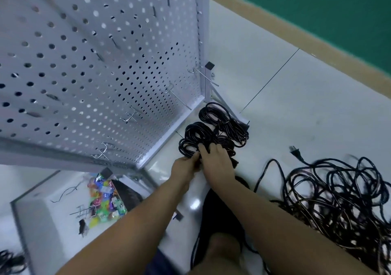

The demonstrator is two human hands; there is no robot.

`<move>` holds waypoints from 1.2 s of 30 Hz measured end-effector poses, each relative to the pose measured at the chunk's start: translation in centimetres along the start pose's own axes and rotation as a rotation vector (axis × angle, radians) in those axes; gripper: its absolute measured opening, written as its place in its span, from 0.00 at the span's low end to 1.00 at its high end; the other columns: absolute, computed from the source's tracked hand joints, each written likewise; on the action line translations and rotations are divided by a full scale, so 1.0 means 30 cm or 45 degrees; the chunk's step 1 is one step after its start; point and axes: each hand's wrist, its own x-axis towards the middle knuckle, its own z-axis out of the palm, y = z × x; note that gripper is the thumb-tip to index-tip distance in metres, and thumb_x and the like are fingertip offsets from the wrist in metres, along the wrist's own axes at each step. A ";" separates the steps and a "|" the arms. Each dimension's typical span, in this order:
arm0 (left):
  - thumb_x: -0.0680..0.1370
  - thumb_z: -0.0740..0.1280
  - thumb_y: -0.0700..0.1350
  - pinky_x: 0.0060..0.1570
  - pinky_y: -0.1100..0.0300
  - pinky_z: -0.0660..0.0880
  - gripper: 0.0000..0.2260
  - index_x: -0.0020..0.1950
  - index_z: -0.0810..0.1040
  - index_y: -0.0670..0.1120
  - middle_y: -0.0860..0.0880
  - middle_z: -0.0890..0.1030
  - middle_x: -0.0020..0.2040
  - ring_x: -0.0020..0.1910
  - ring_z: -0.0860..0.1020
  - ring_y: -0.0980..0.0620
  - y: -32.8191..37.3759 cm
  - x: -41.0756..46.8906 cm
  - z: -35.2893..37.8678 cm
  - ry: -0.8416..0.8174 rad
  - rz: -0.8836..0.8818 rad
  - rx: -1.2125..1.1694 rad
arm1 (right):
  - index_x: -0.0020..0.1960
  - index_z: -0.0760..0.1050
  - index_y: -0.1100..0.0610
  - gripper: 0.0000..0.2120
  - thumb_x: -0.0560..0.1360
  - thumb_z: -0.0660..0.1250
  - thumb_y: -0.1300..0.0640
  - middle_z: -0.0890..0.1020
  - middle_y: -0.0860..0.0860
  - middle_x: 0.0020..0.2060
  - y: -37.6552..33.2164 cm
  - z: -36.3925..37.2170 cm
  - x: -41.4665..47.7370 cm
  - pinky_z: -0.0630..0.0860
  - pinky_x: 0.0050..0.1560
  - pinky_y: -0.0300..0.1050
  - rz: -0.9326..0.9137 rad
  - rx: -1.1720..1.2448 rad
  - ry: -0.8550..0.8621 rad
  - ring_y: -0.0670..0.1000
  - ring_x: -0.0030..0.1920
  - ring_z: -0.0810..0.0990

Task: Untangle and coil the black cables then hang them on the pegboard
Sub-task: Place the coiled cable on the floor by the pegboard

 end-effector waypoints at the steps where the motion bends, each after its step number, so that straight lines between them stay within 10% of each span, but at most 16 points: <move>1: 0.76 0.78 0.59 0.43 0.54 0.78 0.22 0.50 0.87 0.39 0.41 0.89 0.46 0.43 0.86 0.44 0.005 0.014 0.005 0.007 -0.054 -0.012 | 0.75 0.76 0.53 0.29 0.76 0.78 0.53 0.82 0.56 0.54 -0.003 0.019 0.000 0.77 0.55 0.49 0.000 -0.044 0.020 0.57 0.53 0.80; 13: 0.73 0.80 0.59 0.30 0.60 0.73 0.18 0.37 0.86 0.46 0.50 0.85 0.33 0.34 0.83 0.50 0.055 0.082 0.020 0.217 0.178 0.662 | 0.50 0.80 0.56 0.16 0.64 0.78 0.64 0.76 0.57 0.45 0.102 0.021 -0.027 0.71 0.45 0.52 -0.092 -0.032 0.283 0.59 0.45 0.75; 29: 0.77 0.75 0.60 0.31 0.57 0.68 0.19 0.40 0.73 0.47 0.49 0.81 0.37 0.40 0.80 0.50 0.163 -0.085 0.052 0.260 0.552 1.044 | 0.55 0.81 0.59 0.07 0.78 0.75 0.60 0.79 0.55 0.47 0.365 -0.151 -0.268 0.79 0.48 0.55 -0.003 0.454 0.408 0.60 0.46 0.79; 36: 0.81 0.72 0.50 0.38 0.51 0.73 0.16 0.44 0.77 0.39 0.43 0.81 0.40 0.37 0.78 0.47 0.191 -0.255 0.339 -0.169 0.882 1.239 | 0.57 0.82 0.59 0.06 0.81 0.71 0.59 0.80 0.56 0.51 0.700 -0.306 -0.493 0.78 0.58 0.52 0.152 0.438 0.305 0.62 0.59 0.81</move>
